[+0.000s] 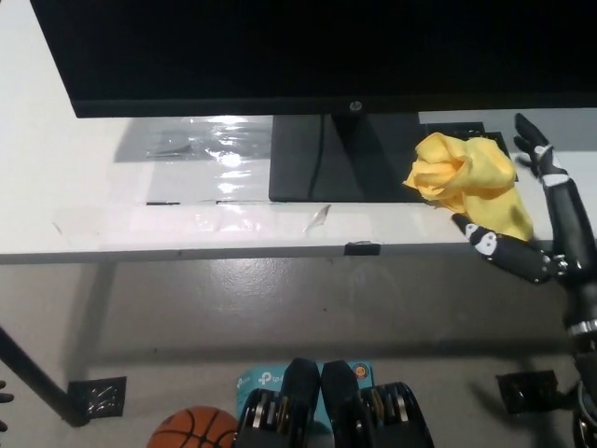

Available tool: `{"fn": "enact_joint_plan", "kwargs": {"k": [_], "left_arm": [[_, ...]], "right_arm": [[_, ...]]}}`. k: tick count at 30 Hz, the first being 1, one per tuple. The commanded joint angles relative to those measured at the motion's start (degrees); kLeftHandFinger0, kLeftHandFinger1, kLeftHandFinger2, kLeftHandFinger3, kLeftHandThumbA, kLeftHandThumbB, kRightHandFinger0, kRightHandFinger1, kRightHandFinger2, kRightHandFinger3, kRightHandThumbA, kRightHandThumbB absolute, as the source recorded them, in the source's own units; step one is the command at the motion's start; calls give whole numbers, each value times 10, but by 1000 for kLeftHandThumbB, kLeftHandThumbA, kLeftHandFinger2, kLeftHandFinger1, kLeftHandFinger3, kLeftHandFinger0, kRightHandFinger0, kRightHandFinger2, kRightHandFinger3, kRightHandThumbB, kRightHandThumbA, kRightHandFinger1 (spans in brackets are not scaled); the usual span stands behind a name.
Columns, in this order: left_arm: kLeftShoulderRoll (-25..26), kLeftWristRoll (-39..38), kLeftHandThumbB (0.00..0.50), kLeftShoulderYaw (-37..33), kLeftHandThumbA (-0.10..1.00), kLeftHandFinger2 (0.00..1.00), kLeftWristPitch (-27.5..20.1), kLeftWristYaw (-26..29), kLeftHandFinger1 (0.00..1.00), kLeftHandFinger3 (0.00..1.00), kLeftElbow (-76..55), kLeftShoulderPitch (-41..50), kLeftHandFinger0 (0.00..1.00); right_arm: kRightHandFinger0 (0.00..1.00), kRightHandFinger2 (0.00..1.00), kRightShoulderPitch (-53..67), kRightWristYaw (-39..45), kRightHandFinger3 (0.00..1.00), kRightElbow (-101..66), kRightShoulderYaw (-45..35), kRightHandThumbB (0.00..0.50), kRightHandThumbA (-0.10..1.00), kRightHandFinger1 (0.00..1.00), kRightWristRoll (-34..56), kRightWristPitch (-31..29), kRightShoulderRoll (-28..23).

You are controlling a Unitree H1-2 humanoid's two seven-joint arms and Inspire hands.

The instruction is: The robot uses its right hand to pick up the cloth kept in the middle of the desk and use it to wipe the monitor in the middle of the desk by swiping its screen twice

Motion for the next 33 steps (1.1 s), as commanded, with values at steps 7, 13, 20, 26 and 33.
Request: {"fn": "enact_joint_plan", "kwargs": {"k": [7, 13, 20, 26, 33], "left_arm": [[9, -5, 177, 0, -72, 389, 8, 5, 222, 584, -23, 3, 170], [8, -7, 195, -1, -56, 379, 3, 3, 223, 549, -22, 1, 172], [11, -10, 183, 1, -68, 381, -2, 1, 208, 562, -21, 0, 157], [12, -6, 167, -2, -64, 375, 3, 2, 215, 578, -29, 4, 170], [11, -10, 171, 1, -47, 369, 8, 3, 215, 567, -28, 1, 170]], "right_arm": [[1000, 1000, -59, 29, 1000, 58, 17, 372, 805, 1000, -36, 86, -23], [1000, 1000, -94, 36, 1000, 142, 15, 301, 698, 1000, -19, 70, -33], [1000, 1000, -167, 32, 1000, 269, 18, 275, 691, 1000, -12, 43, -39], [1000, 1000, -214, 29, 1000, 342, 35, 292, 740, 1000, -17, 21, -43], [1000, 1000, -240, 9, 1000, 387, 49, 339, 769, 1000, -25, -11, -37]]}}
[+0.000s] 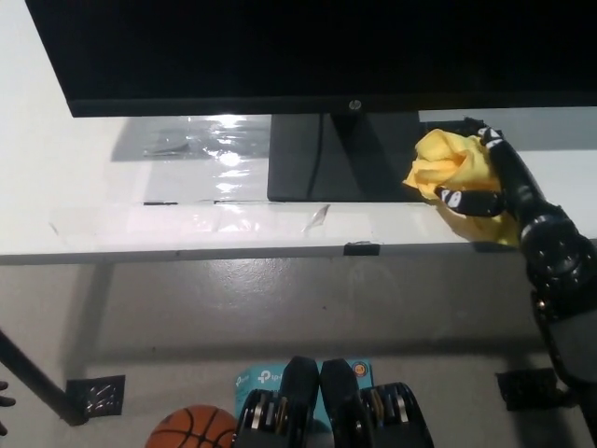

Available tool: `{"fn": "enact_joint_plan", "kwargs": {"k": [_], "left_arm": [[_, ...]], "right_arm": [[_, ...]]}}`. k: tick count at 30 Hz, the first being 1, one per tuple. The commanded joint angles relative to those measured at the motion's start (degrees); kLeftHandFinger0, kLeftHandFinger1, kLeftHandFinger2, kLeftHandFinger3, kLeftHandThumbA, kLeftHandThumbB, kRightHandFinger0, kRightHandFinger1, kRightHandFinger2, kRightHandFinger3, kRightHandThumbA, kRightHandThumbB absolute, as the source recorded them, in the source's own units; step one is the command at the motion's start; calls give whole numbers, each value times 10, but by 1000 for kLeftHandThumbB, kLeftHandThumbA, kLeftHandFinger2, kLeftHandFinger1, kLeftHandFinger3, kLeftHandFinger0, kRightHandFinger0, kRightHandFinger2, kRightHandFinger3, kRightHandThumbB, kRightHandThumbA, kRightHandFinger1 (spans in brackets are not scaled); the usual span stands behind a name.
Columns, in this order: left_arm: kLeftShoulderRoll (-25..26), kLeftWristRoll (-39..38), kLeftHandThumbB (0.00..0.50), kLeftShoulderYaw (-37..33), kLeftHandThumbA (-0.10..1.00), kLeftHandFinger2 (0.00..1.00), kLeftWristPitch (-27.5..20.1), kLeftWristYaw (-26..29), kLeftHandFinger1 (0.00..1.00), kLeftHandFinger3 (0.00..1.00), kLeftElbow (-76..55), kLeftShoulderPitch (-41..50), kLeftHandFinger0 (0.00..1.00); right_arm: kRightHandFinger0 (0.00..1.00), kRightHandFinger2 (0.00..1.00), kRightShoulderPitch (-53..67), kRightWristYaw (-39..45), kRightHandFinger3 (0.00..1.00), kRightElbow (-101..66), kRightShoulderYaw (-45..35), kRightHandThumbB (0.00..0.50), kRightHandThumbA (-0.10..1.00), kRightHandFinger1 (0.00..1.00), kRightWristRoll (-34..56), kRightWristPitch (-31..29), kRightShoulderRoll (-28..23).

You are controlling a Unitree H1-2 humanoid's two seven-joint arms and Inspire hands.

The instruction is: The robot uses its right hand to pick up the cloth kept in the middle of the desk and use it to wipe the monitor in the middle of the desk by swiping its screen twice

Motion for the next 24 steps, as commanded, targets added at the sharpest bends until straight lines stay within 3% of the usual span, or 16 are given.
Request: {"fn": "enact_joint_plan", "kwargs": {"k": [1, 2, 3, 4, 6, 7, 8, 9, 10, 11, 12, 14, 15, 21, 24], "left_arm": [[12, -5, 166, 3, -45, 371, 2, 3, 216, 569, -24, 2, 167], [12, -7, 165, 3, -45, 385, 2, 4, 215, 569, -23, 1, 162], [13, -7, 159, 3, -42, 383, -1, 2, 221, 555, -23, 1, 169], [14, -7, 158, 3, -41, 386, -3, 1, 223, 554, -23, 0, 172], [15, -2, 165, 2, -26, 379, -1, 4, 224, 553, -21, -1, 179], [16, -1, 163, 2, -13, 378, 0, 4, 226, 559, -22, -1, 177], [16, -2, 163, 3, -4, 377, 2, 4, 224, 557, -23, -1, 175], [16, -2, 159, 3, 1, 371, 2, 5, 218, 555, -24, -2, 167], [17, -1, 145, 2, 6, 371, 0, 4, 219, 558, -23, -1, 166], [17, 1, 134, 2, 18, 373, 3, 5, 222, 558, -26, 1, 168], [16, 0, 130, 2, 36, 361, 0, 6, 214, 548, -27, 1, 163], [16, 0, 131, 3, 42, 355, -2, 5, 210, 542, -27, 1, 160], [14, -1, 120, 3, 50, 355, 0, 6, 212, 543, -27, 0, 163], [16, -2, 83, 2, 110, 354, -11, 2, 217, 568, -22, 1, 170], [20, 0, 105, -2, 105, 330, -21, -4, 188, 543, -23, 5, 132]], "right_arm": [[1000, 1000, -33, -14, 1000, 6, 10, 342, 778, 1000, -7, -50, -9], [1000, 1000, -31, -4, 1000, 0, 13, 334, 771, 1000, -5, -40, -11], [1000, 1000, -32, 7, 1000, -2, 24, 253, 724, 1000, -11, -33, -16], [1000, 1000, -32, 13, 1000, -5, 29, 235, 717, 1000, -12, -27, -19], [1000, 1000, -29, 20, 1000, -7, 32, 83, 516, 1000, -6, -23, -22], [923, 1000, -25, 11, 1000, -4, 34, 3, 360, 1000, -7, -40, -24], [571, 790, -19, 4, 1000, -6, 32, 0, 196, 686, -5, -53, -24], [343, 485, -16, 1, 1000, -6, 30, 0, 84, 411, 0, -67, -25], [50, 279, -13, -18, 873, -2, 39, 0, -86, 135, -20, -83, -29], [2, 179, -8, -36, 572, -1, 48, 0, -99, 35, -41, -89, -31], [0, 232, -4, -50, 367, -6, 54, 0, -100, 68, -56, -89, -32], [0, 433, -3, -56, 271, -8, 57, 0, -100, 198, -60, -90, -32], [0, 465, -4, -75, 205, -1, 55, 0, -100, 225, -65, -107, -31], [0, 455, 9, -143, 219, 9, 50, 3, -100, 182, -77, -179, -24], [0, 441, 15, -157, 211, 12, 52, 0, -100, 166, -84, -196, -23]]}}
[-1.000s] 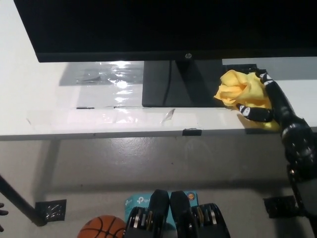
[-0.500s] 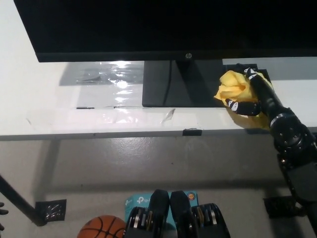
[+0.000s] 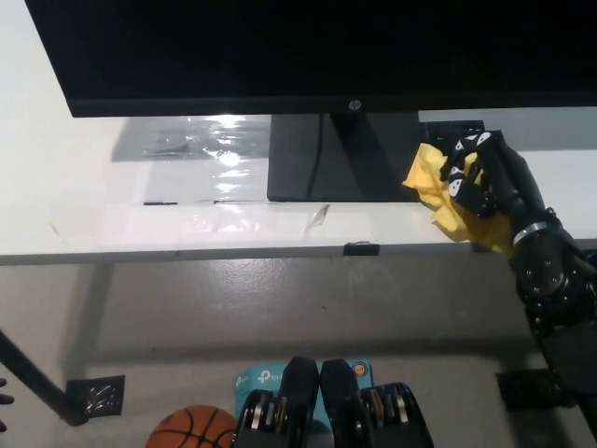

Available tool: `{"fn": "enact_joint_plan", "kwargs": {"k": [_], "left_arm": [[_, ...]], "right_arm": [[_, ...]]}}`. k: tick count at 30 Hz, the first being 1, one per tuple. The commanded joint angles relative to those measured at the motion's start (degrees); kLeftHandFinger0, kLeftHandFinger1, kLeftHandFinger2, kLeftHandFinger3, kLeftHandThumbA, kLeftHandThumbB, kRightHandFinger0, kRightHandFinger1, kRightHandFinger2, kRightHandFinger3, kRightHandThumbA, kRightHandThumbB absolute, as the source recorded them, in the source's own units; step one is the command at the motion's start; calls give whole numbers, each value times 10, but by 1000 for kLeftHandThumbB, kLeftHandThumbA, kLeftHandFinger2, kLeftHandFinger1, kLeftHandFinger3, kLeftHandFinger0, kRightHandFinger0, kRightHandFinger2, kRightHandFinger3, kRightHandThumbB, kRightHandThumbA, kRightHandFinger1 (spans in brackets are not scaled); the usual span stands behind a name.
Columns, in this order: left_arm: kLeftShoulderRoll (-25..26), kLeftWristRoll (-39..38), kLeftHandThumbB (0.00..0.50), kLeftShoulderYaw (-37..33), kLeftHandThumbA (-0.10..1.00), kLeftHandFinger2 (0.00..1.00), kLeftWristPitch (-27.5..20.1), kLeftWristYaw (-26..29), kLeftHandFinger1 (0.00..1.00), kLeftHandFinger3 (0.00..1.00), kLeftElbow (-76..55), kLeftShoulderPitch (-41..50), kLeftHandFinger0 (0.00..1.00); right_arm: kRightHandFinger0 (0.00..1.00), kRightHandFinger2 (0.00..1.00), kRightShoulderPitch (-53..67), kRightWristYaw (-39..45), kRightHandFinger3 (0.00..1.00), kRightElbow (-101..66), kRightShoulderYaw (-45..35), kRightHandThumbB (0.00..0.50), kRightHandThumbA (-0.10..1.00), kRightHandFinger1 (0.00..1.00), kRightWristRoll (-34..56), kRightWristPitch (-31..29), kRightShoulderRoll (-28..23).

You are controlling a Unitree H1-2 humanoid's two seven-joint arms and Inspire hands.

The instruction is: The robot uses its right hand to pick up the cloth kept in the middle of the desk and use it to wipe the monitor in the middle of the desk by swiping its screen twice

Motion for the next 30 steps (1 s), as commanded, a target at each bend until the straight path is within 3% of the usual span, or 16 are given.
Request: {"fn": "enact_joint_plan", "kwargs": {"k": [1, 10, 13, 14, 15, 16, 18, 19, 20, 21, 22, 23, 24, 25, 30], "left_arm": [[19, 3, 103, -3, 109, 325, -24, -4, 184, 540, -14, 4, 126], [26, 2, 89, -13, 88, 402, -23, -10, 230, 570, -17, 8, 174], [28, 4, 99, -15, 105, 391, -31, -12, 216, 557, -18, 10, 159], [29, -2, 94, -15, 101, 391, -31, -15, 220, 560, -15, 10, 162], [31, 1, 87, -17, 97, 390, -35, -17, 220, 561, -13, 10, 159], [31, 2, 83, -18, 91, 385, -32, -15, 217, 555, -15, 10, 154], [30, 2, 85, -18, 80, 378, -30, -13, 215, 541, -17, 10, 154], [29, 2, 84, -18, 79, 376, -31, -13, 214, 539, -17, 9, 153], [31, 2, 80, -18, 62, 366, -37, -13, 207, 541, -13, 6, 147], [31, 2, 79, -18, 59, 363, -38, -14, 206, 538, -13, 6, 148], [30, 0, 87, -17, 60, 362, -37, -13, 208, 534, -14, 6, 149], [30, 0, 87, -17, 61, 362, -37, -12, 208, 533, -14, 6, 150], [33, 6, 81, -20, 78, 370, -41, -13, 210, 528, -12, 5, 148], [34, 5, 82, -20, 79, 371, -41, -13, 210, 527, -12, 2, 148], [34, 0, 70, -18, 63, 376, -36, -12, 214, 536, -14, -3, 159]], "right_arm": [[0, 440, -5, -64, 210, -1, -1, 0, -100, 165, -26, -77, -5], [0, 432, 1, -86, 132, 22, 5, 0, -100, 158, -41, -103, -4], [0, 436, 4, -88, 179, 28, 6, 0, -100, 157, -41, -108, -4], [0, 509, 7, -56, 477, 16, 15, 0, -100, 203, -46, -81, -11], [113, 735, 8, -35, 675, 14, 18, 0, -100, 373, -40, -74, -15], [193, 814, 9, -25, 784, 10, 20, 0, -100, 471, -37, -70, -18], [448, 944, 10, -23, 878, 9, 23, 0, -100, 813, -40, -69, -20], [508, 881, 11, -21, 894, 10, 24, 0, -100, 852, -39, -71, -20], [825, 1000, 6, 6, 1000, 6, 40, 0, -24, 1000, -56, -50, -30], [1000, 1000, 4, 20, 1000, 3, 48, 67, 517, 1000, -67, -30, -34], [1000, 1000, 5, 39, 1000, -9, 57, 157, 739, 1000, -79, 5, -35], [1000, 1000, 5, 41, 1000, -11, 59, 135, 793, 1000, -79, 9, -35], [1000, 1000, 5, 53, 1000, -13, 65, 263, 878, 1000, -80, 31, -31], [1000, 1000, 3, 58, 1000, -14, 65, 280, 889, 1000, -79, 36, -31], [1000, 1000, 5, 81, 1000, -19, 76, 282, 964, 1000, -87, 66, -30]]}}
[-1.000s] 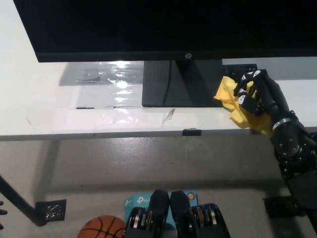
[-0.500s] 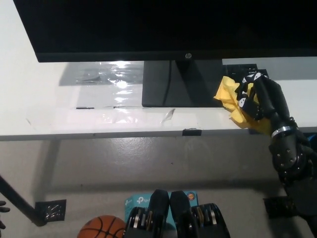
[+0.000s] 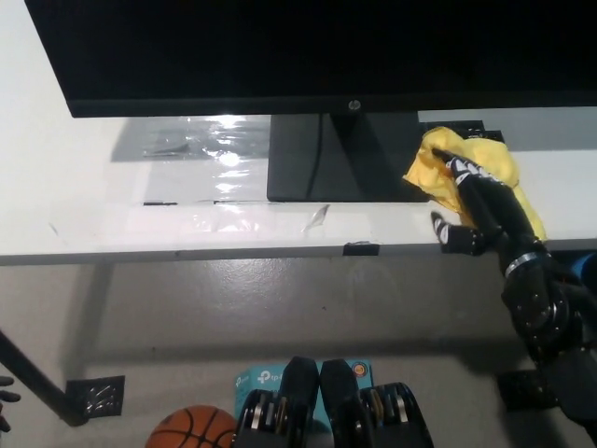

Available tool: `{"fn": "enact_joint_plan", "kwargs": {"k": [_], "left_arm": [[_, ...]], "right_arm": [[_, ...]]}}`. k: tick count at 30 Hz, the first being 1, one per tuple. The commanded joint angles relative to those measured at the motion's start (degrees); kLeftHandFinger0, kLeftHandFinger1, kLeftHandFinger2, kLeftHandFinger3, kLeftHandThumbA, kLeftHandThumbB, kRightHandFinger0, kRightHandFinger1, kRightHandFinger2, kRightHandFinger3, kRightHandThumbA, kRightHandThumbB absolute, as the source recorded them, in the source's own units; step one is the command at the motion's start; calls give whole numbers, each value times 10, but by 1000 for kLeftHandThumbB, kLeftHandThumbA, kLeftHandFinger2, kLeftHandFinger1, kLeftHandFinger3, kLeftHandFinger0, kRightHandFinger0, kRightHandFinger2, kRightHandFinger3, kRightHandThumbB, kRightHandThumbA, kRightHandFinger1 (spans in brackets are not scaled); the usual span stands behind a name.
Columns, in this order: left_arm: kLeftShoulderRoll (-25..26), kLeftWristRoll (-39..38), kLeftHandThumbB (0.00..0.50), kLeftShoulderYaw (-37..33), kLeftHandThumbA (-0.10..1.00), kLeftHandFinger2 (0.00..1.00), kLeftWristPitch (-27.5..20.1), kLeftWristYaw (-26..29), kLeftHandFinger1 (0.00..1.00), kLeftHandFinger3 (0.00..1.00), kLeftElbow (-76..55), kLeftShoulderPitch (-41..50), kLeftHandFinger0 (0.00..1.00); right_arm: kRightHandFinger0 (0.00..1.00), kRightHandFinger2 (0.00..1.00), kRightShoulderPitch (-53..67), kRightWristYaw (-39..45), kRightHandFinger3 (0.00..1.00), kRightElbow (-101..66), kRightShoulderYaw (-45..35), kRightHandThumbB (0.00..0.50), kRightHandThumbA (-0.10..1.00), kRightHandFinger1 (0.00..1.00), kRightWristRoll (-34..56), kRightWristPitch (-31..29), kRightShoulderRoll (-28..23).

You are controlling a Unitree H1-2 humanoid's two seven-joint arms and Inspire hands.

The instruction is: The robot uses its right hand to pick up the cloth kept in the middle of the desk and use it to wipe the monitor in the middle of the desk by swiping its screen twice

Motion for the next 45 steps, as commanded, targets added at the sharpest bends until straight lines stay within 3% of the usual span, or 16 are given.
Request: {"fn": "enact_joint_plan", "kwargs": {"k": [1, 9, 16, 17, 18, 19, 21, 22, 24, 28, 30, 32, 35, 38, 39, 45], "left_arm": [[19, -3, 69, 0, 64, 376, -19, -5, 214, 538, -13, -5, 160], [20, 2, 54, -2, 62, 382, -29, -6, 219, 586, -10, -6, 173], [12, -3, 52, 3, 42, 390, -30, -2, 221, 554, -15, 6, 172], [10, -5, 53, 4, 55, 384, -32, -2, 215, 548, -15, 9, 164], [11, -5, 53, 4, 58, 384, -32, -3, 215, 546, -16, 9, 162], [9, -5, 67, 5, 73, 370, -33, -1, 208, 530, -15, 12, 158], [8, -8, 68, 6, 80, 366, -35, -1, 208, 525, -15, 15, 159], [9, -6, 68, 6, 88, 377, -38, -1, 216, 524, -12, 15, 161], [6, -8, 68, 9, 93, 375, -40, 0, 212, 523, -12, 20, 154], [9, -9, 72, 9, 102, 382, -52, -4, 214, 537, -10, 25, 154], [9, -11, 70, 10, 108, 389, -53, -4, 214, 545, -11, 28, 151], [10, -14, 70, 12, 109, 402, -47, -6, 242, 569, -9, 31, 195], [11, -12, 77, 10, 111, 408, -51, -7, 248, 577, -9, 34, 202], [12, -11, 96, 10, 104, 395, -54, -9, 247, 558, -9, 36, 199], [12, -13, 90, 11, 87, 392, -53, -9, 247, 548, -11, 36, 196], [17, -2, 79, 4, 104, 414, -55, -13, 274, 566, -13, 39, 219]], "right_arm": [[1000, 1000, -18, 39, 1000, -24, 5, 283, 966, 1000, -22, 50, -8], [1000, 1000, -21, 49, 1000, -15, 5, 276, 937, 1000, -21, 46, -11], [1000, 1000, -33, 64, 1000, -9, -30, 40, 775, 1000, 24, 35, -7], [777, 1000, -41, 63, 1000, -4, -26, 0, 848, 967, 14, 30, -13], [693, 1000, -43, 61, 1000, -2, -27, 0, 849, 872, 14, 20, -15], [327, 662, -44, 43, 1000, 3, -35, 0, 801, 410, 24, -10, -15], [8, 290, -47, 26, 1000, 11, -36, 0, 592, 74, 18, -25, -14], [0, 160, -52, 6, 1000, 23, -34, 0, 333, 6, 7, -41, -14], [0, 207, -56, -3, 915, 29, -29, 0, -98, 69, -2, -46, -12], [21, 368, -61, -7, 436, 34, -13, 2, -100, 215, -24, -46, -15], [0, 292, -61, -14, 318, 36, -9, 0, -100, 180, -31, -52, -15], [0, 392, -62, -32, 183, 49, -4, 121, -100, 226, -37, -66, -11], [0, 502, -62, -45, 259, 57, 0, 124, -100, 285, -42, -76, -13], [0, 551, -62, -59, 142, 67, 2, 89, -100, 316, -45, -88, -12], [7, 577, -58, -52, 148, 59, 3, 10, -100, 340, -48, -79, -13], [0, 549, -52, -84, 72, 74, -2, 0, -100, 317, -46, -109, -11]]}}
